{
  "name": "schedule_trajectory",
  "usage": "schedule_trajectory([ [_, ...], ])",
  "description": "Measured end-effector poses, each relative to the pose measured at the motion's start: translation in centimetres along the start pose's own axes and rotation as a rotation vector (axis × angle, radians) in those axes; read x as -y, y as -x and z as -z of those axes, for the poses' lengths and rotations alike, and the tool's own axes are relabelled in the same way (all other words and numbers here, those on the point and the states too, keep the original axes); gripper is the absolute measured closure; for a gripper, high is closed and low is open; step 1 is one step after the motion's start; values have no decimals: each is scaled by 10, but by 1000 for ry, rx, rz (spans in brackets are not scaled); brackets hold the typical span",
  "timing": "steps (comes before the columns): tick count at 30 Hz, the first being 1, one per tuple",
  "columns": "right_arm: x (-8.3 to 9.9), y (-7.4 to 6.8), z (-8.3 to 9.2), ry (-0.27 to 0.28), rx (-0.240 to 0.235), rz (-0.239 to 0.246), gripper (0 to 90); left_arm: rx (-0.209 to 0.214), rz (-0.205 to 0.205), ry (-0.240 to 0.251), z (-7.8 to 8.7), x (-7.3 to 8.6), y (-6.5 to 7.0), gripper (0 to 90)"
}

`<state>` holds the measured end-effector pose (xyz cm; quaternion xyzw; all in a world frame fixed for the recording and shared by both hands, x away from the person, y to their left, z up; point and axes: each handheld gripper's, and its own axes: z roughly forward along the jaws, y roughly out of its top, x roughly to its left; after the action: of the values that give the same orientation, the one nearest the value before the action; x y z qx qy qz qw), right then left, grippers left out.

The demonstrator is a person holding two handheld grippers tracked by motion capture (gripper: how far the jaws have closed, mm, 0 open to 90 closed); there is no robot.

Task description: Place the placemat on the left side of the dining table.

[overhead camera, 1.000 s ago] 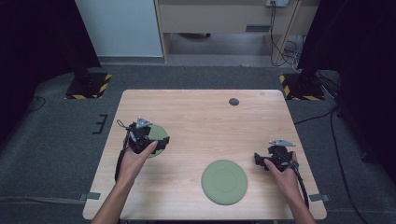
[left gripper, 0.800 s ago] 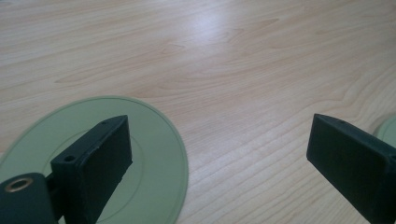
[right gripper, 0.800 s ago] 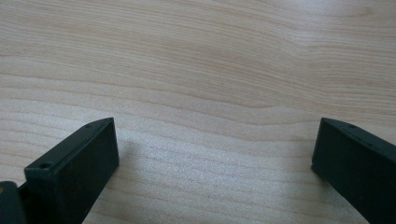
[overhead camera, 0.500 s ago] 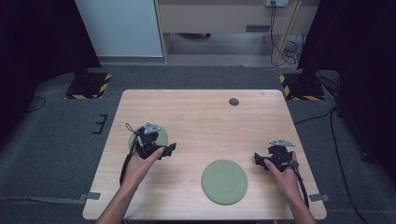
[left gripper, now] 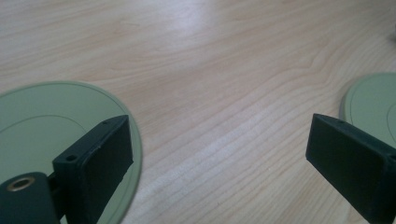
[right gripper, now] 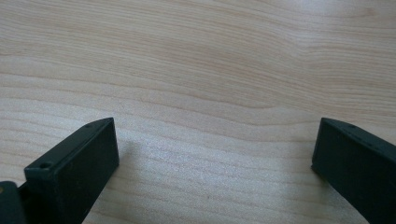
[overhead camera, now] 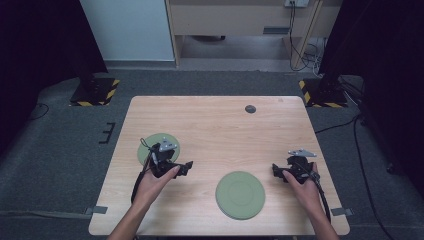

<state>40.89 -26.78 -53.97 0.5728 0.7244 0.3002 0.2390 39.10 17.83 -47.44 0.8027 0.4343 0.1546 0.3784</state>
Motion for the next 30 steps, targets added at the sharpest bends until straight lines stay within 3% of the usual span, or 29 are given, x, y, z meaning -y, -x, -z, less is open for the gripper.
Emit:
schedule_trajectory([
  [19,0,0,0,0,0,0,9,45,-39,-74,-25,32,24,59],
  [26,0,0,0,0,0,0,8,66,-30,-86,-34,42,31,58],
  [30,0,0,0,0,0,0,9,46,-60,-90,-39,45,36,47],
])
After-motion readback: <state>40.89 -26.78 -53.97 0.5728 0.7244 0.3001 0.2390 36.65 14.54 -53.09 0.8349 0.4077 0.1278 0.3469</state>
